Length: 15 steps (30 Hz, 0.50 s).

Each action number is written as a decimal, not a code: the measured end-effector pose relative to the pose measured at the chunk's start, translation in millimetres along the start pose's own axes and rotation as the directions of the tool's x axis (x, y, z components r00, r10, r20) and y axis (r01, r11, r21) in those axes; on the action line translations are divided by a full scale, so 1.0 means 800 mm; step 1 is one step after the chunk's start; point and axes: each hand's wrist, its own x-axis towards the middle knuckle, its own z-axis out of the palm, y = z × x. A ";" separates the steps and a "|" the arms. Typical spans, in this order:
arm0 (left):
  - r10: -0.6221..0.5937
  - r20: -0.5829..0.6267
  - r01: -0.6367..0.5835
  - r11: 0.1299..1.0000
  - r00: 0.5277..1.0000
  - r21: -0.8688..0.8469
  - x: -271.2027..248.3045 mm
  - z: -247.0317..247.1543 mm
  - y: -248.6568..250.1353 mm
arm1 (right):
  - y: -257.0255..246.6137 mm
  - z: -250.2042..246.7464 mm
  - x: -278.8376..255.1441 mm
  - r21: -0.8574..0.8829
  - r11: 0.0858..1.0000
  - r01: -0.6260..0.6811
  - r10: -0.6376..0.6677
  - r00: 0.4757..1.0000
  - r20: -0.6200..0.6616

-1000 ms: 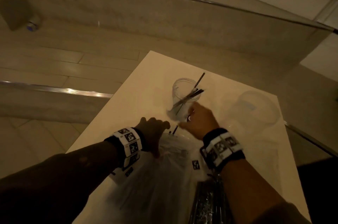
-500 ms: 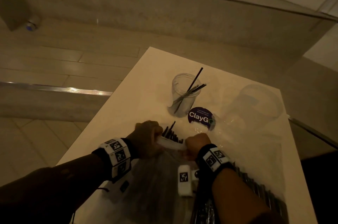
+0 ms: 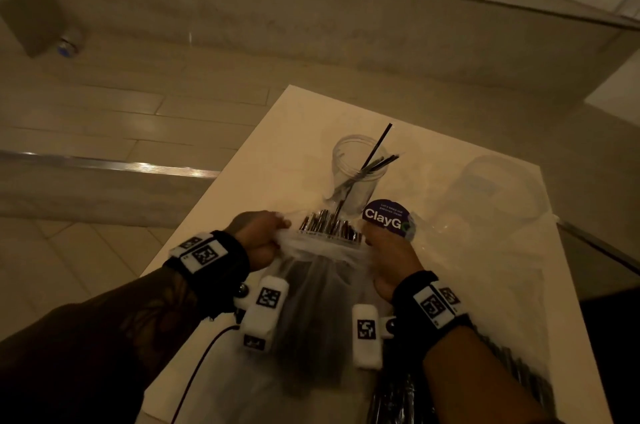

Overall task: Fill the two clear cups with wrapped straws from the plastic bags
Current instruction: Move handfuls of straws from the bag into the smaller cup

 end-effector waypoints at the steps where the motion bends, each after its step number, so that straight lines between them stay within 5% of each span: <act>1: 0.018 -0.005 -0.018 0.998 1.000 -0.062 -0.003 0.001 0.006 | -0.002 -0.001 0.000 -0.091 0.995 0.047 -0.045 0.999 0.023; 4: 0.070 0.065 -0.072 0.997 0.995 0.022 -0.029 0.003 0.013 | -0.009 0.001 0.000 -0.257 0.954 0.156 -0.153 0.988 0.031; 8: 0.339 0.178 -0.382 0.856 0.924 0.350 -0.054 0.012 0.021 | -0.024 0.002 0.000 0.043 0.985 0.165 -0.167 0.985 0.042; 10: 0.264 0.227 -0.326 0.895 0.937 0.304 -0.053 0.015 0.030 | -0.026 0.001 0.005 0.080 0.978 0.195 -0.194 0.981 -0.023; 12: 0.140 0.268 -0.198 0.959 0.953 0.202 -0.042 0.012 0.035 | -0.027 -0.004 0.011 -0.122 0.946 0.301 -0.316 0.940 -0.130; 15: 0.112 0.196 -0.125 0.991 0.974 0.055 -0.037 0.010 0.031 | -0.028 -0.006 0.003 -0.340 0.848 0.406 -0.434 0.901 -0.006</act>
